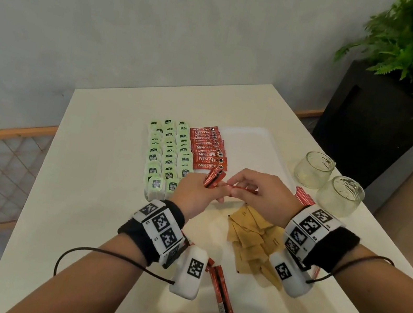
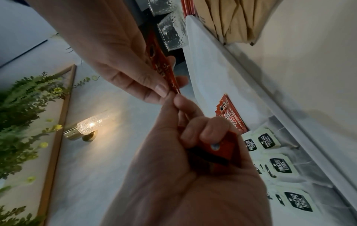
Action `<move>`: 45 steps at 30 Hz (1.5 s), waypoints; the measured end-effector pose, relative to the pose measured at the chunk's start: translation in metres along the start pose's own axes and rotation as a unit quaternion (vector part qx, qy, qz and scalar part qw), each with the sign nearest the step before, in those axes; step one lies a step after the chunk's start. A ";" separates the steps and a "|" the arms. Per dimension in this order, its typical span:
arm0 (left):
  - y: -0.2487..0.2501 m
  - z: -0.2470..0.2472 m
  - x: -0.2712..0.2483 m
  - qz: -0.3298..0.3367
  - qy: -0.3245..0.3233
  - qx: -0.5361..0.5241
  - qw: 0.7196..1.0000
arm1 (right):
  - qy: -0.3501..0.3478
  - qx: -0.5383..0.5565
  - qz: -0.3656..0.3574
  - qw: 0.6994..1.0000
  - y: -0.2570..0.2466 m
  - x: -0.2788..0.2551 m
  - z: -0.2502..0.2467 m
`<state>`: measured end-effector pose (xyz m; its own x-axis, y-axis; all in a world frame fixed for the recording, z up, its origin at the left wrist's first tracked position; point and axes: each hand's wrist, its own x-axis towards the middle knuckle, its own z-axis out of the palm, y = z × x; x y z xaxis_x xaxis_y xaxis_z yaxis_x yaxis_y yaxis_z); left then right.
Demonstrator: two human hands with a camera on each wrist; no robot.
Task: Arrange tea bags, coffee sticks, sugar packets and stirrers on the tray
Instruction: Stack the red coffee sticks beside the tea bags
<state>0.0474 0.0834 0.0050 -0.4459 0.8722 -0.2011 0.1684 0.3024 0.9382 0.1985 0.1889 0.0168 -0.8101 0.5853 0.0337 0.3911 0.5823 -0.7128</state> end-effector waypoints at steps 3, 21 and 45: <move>-0.005 -0.004 0.004 0.008 0.022 0.003 1.000 | -0.018 -0.010 0.026 0.999 0.001 0.013 -0.002; -0.014 -0.047 0.050 -0.045 0.058 0.018 0.997 | -0.002 0.274 0.197 0.941 0.031 0.074 0.003; 0.002 -0.082 0.062 -0.094 0.044 -0.105 0.989 | 0.008 0.073 0.307 0.949 0.056 0.132 0.026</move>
<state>-0.0525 0.1068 0.0174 -0.5276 0.7687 -0.3614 -0.1070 0.3620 0.9260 0.1014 0.2839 -0.0367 -0.4419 0.7979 -0.4100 0.7214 0.0444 -0.6911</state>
